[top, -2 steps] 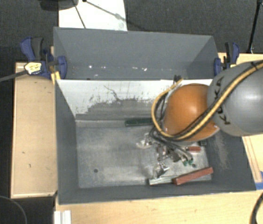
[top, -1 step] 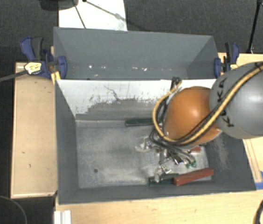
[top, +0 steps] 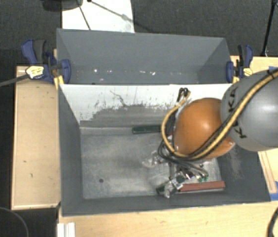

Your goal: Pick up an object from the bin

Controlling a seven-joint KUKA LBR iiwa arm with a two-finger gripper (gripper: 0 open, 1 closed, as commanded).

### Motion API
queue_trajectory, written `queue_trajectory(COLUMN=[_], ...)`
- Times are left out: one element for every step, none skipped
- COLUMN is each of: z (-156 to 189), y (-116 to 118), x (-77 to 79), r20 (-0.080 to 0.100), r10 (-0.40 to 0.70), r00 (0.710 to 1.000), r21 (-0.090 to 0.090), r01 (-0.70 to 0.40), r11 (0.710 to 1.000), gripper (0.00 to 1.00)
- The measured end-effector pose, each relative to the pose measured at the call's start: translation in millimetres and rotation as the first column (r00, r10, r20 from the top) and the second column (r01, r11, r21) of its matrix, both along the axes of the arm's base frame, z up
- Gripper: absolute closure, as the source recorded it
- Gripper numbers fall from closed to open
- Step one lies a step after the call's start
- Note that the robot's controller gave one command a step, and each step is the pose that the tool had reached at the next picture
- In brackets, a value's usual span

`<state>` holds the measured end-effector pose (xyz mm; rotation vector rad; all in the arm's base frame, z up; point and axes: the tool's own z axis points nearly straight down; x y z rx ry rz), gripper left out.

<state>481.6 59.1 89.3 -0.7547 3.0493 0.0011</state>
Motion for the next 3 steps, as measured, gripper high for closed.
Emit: queue_trajectory(z=[-15, -15, 119], y=[-70, -70, -49], x=[22.0, 22.0, 5.3], r20=[0.007, 0.007, 0.002], r10=[0.103, 0.101, 0.094], r00=[0.995, 0.995, 0.996], r21=[-0.001, -0.001, 0.0], r01=[-0.103, -0.101, -0.094], r11=[0.995, 0.995, 0.996], gripper=[1.0, 1.0, 1.0])
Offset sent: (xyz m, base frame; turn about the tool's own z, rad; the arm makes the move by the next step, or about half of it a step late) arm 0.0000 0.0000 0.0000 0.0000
